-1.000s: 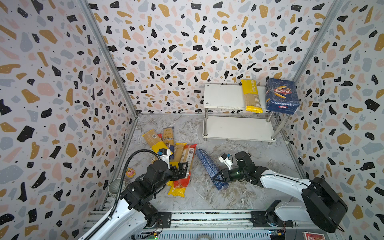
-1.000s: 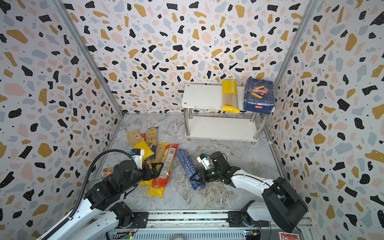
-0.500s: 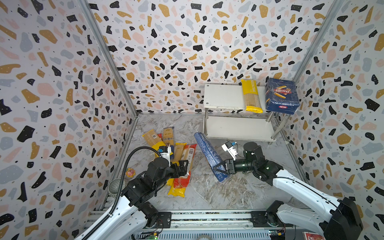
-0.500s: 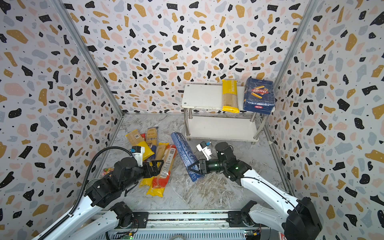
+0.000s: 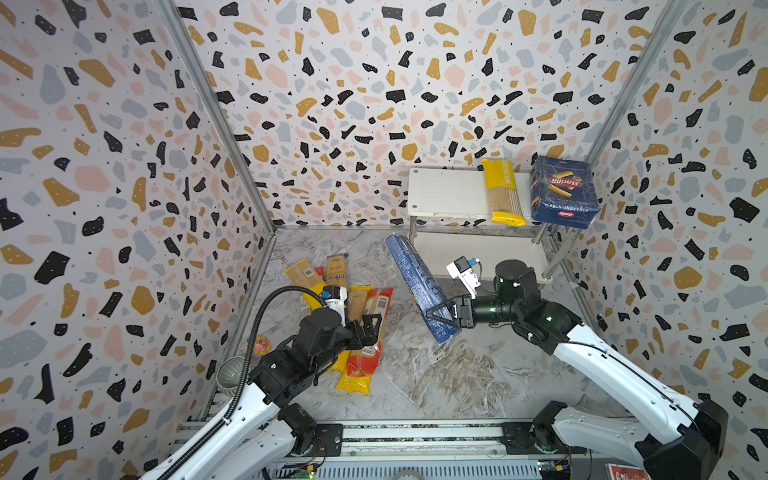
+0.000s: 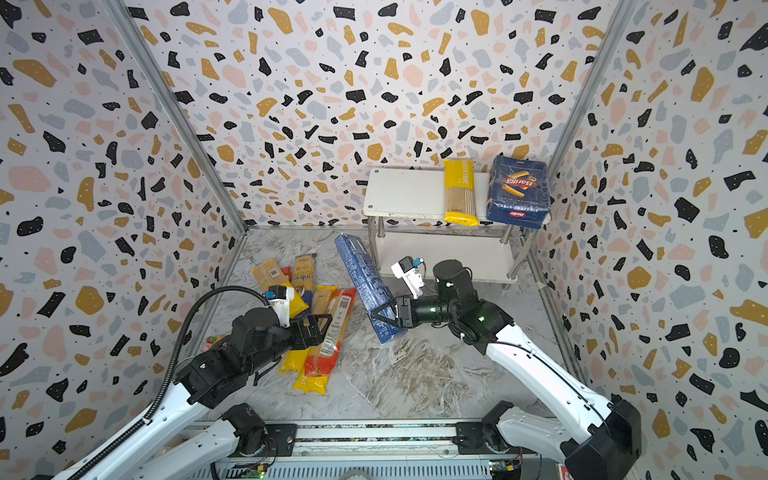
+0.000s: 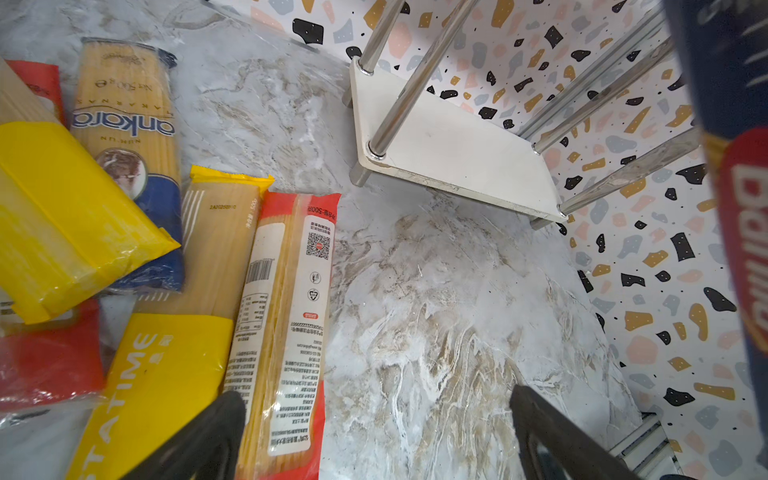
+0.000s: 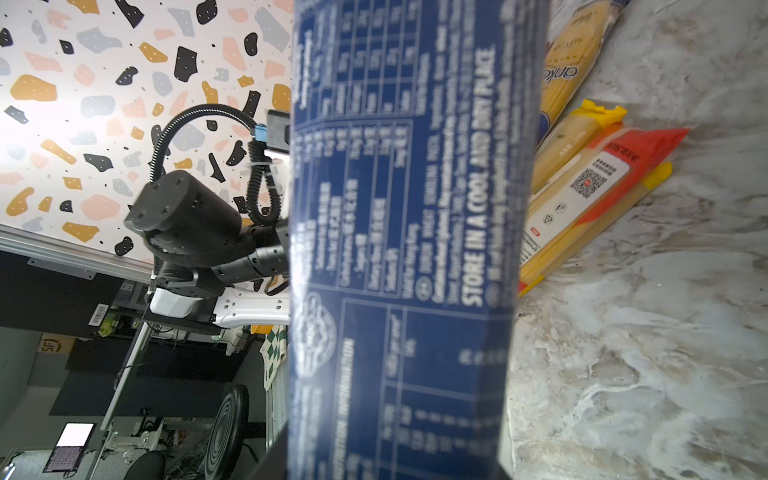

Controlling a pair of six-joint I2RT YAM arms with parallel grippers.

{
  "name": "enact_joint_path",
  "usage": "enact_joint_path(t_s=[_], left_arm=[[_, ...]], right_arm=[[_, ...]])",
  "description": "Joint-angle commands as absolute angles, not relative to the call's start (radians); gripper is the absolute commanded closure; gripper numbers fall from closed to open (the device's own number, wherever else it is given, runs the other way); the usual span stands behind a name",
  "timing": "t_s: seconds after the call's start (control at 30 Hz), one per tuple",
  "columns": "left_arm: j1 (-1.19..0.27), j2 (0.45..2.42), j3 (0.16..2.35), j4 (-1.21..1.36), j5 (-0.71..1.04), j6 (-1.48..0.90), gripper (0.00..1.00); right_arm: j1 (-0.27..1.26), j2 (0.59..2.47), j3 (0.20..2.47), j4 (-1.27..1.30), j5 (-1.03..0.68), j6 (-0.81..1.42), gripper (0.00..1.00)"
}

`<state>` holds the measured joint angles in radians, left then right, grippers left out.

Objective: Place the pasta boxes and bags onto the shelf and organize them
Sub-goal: 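Lift the blue box upright and carry it to the upper shelf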

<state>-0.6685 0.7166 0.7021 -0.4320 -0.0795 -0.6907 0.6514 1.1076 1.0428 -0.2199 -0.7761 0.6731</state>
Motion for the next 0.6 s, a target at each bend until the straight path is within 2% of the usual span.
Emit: enact_joint_path(t_s=[0.0, 0.37, 0.57], left_arm=[[-0.663, 0.744, 0.744, -0.358, -0.029, -0.659, 0.01], [-0.663, 0.859, 0.796, -0.259, 0.041, -0.643, 0.00], [-0.663, 0.917, 0.805, -0.198, 0.074, -0.639, 0.00]], right_arm=[[0.628, 1.103, 1.176, -0.127, -0.800, 0.606, 0.71], [0.546, 1.247, 1.448, -0.192, -0.803, 0.548, 0.72], [0.471, 1.349, 1.698, -0.339, -0.729, 0.448, 0.72]])
